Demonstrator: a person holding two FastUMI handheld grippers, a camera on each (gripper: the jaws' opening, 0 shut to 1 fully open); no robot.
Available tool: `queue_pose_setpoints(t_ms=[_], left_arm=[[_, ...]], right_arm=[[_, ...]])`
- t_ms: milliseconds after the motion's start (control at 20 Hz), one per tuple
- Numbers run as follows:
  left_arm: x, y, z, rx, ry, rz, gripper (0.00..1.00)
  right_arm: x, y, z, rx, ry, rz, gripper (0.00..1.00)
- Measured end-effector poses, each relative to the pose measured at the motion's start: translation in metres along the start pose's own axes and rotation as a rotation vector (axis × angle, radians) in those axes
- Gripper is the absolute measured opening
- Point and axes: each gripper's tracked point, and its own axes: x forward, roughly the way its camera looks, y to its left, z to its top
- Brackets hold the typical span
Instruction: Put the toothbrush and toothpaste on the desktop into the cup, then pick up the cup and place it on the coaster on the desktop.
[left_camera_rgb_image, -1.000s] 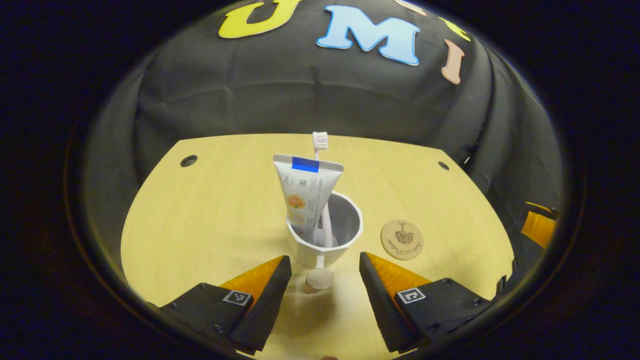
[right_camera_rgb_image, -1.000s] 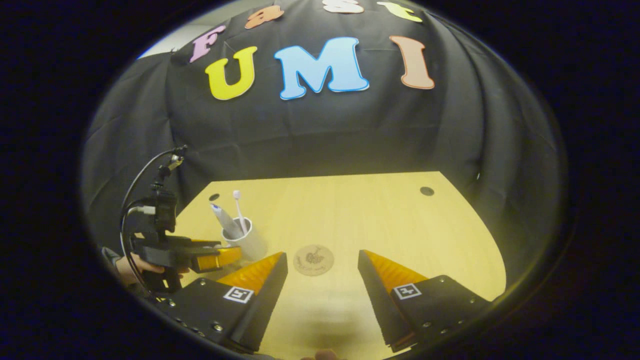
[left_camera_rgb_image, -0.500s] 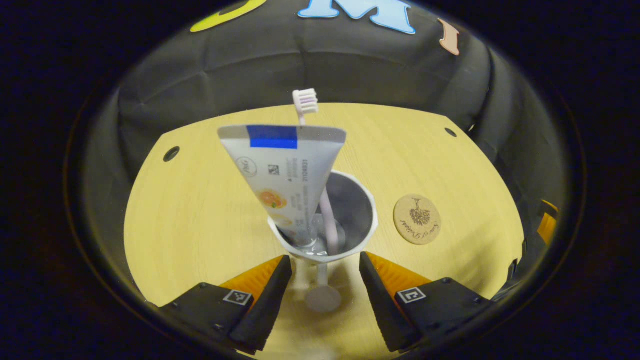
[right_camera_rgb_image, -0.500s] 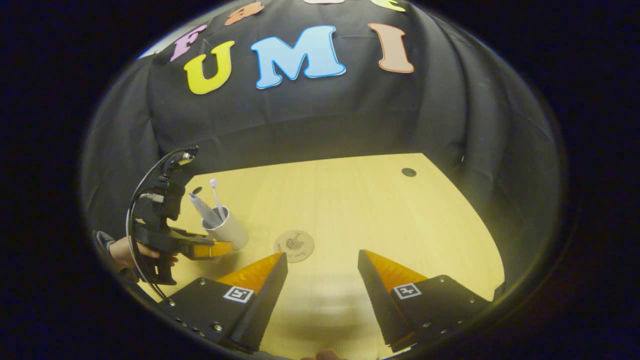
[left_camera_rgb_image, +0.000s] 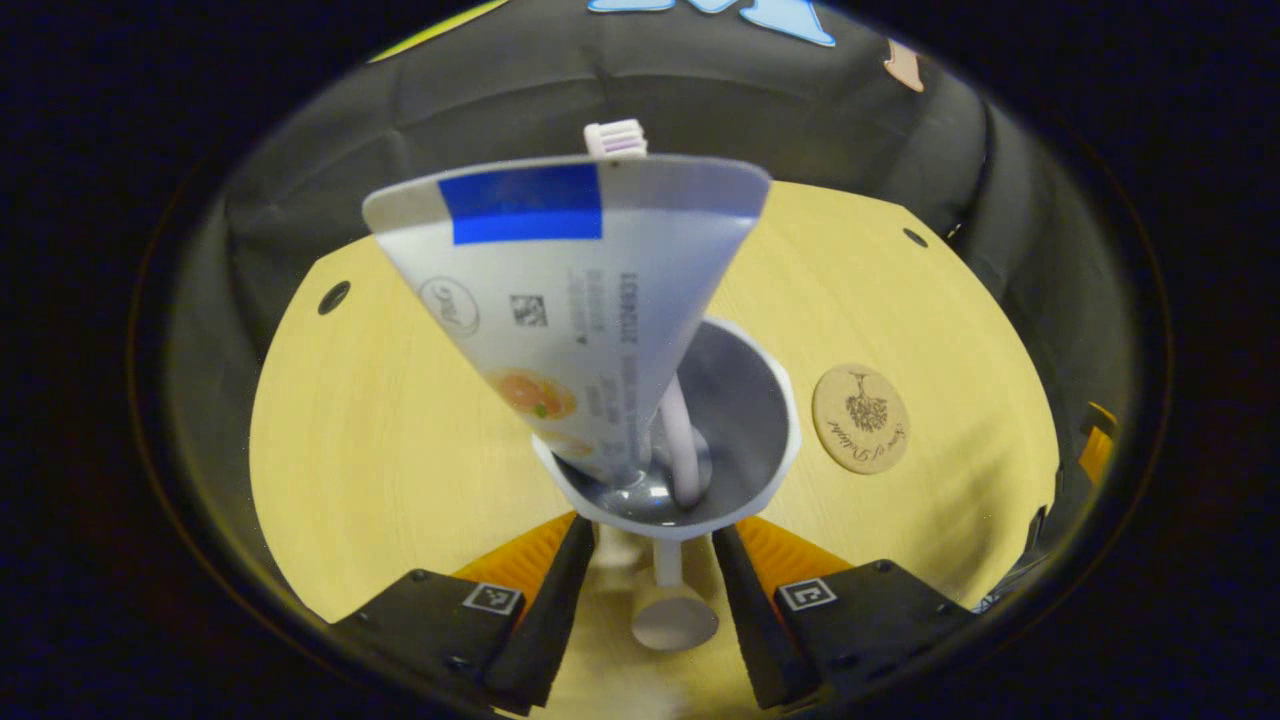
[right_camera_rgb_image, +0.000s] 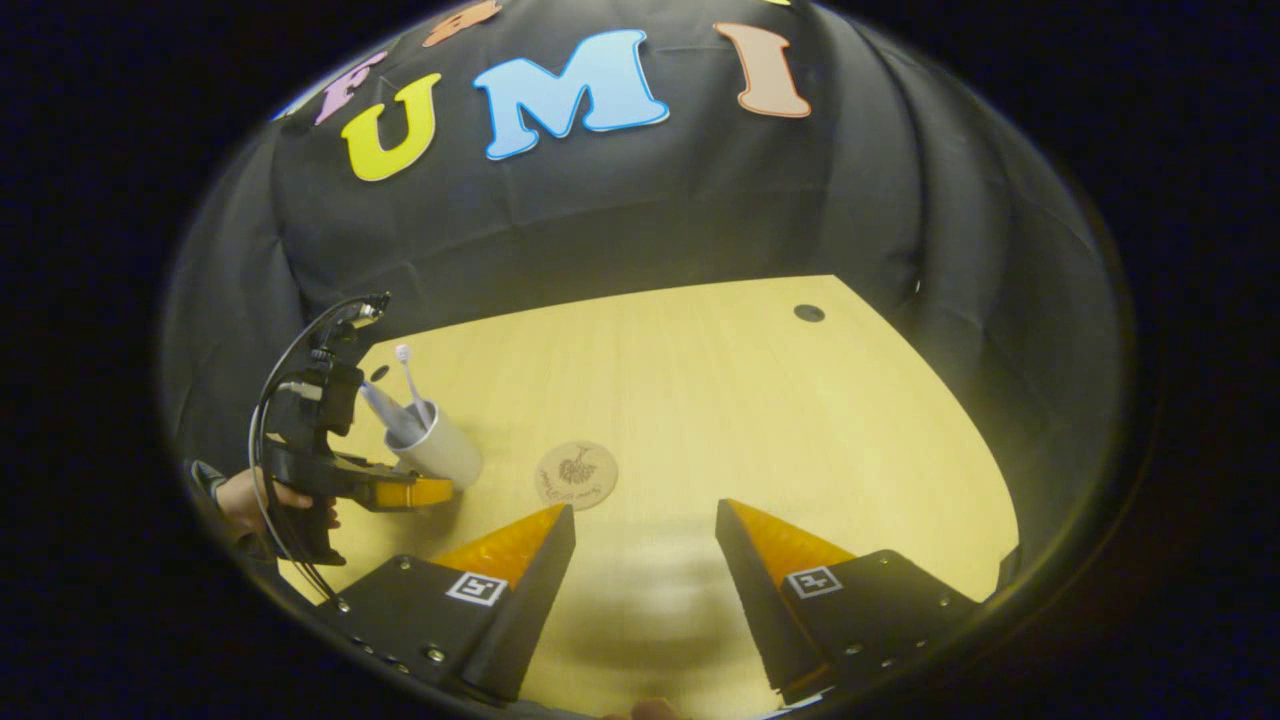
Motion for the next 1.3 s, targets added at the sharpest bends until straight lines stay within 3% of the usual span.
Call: queue_pose_setpoints(t_ms=[50, 100, 200, 300, 400, 450, 500, 600, 700, 750, 850, 900, 1300], left_arm=[[0.001, -0.001, -0.001, -0.004, 0.006, -0.005, 0.64], [0.002, 0.000, -0.002, -0.007, 0.011, -0.002, 0.69], [0.004, -0.003, -0.004, -0.013, 0.016, -0.008, 0.63], [0.006, -0.003, -0.007, -0.025, 0.022, -0.008, 0.47], [0.007, -0.001, -0.005, -0.022, 0.022, -0.006, 0.41], [0.007, -0.001, -0.006, -0.016, 0.027, 0.005, 0.47], [0.008, -0.001, -0.008, -0.007, 0.033, 0.011, 0.47], [0.007, -0.001, -0.013, 0.009, 0.058, 0.024, 0.43], [0.008, 0.000, -0.011, 0.029, 0.056, 0.034, 0.31], [0.009, -0.002, -0.011, 0.032, 0.051, 0.036, 0.36], [0.008, -0.005, -0.010, 0.035, 0.044, 0.033, 0.33], [0.006, -0.006, -0.009, 0.043, 0.038, 0.030, 0.34], [-0.002, -0.055, 0.008, 0.153, -0.008, -0.009, 0.33]], right_arm=[[0.001, 0.000, 0.000, 0.005, 0.005, 0.000, 0.86], [0.002, -0.001, -0.001, 0.009, 0.010, 0.001, 0.86], [0.003, 0.000, -0.004, 0.017, 0.022, 0.000, 0.86], [0.003, 0.001, -0.006, 0.021, 0.028, -0.001, 0.86], [0.003, 0.001, -0.008, 0.023, 0.039, -0.005, 0.86], [0.003, 0.001, -0.009, 0.026, 0.043, -0.005, 0.86], [0.004, 0.002, -0.010, 0.032, 0.047, -0.003, 0.86], [0.006, 0.003, -0.013, 0.047, 0.059, 0.003, 0.86], [0.007, 0.006, -0.013, 0.062, 0.061, 0.008, 0.86], [0.008, 0.005, -0.014, 0.064, 0.058, 0.008, 0.86], [0.007, 0.004, -0.011, 0.065, 0.055, 0.005, 0.82], [0.007, 0.003, -0.010, 0.067, 0.053, 0.003, 0.86], [0.003, -0.004, -0.007, 0.085, 0.040, -0.006, 0.86]])
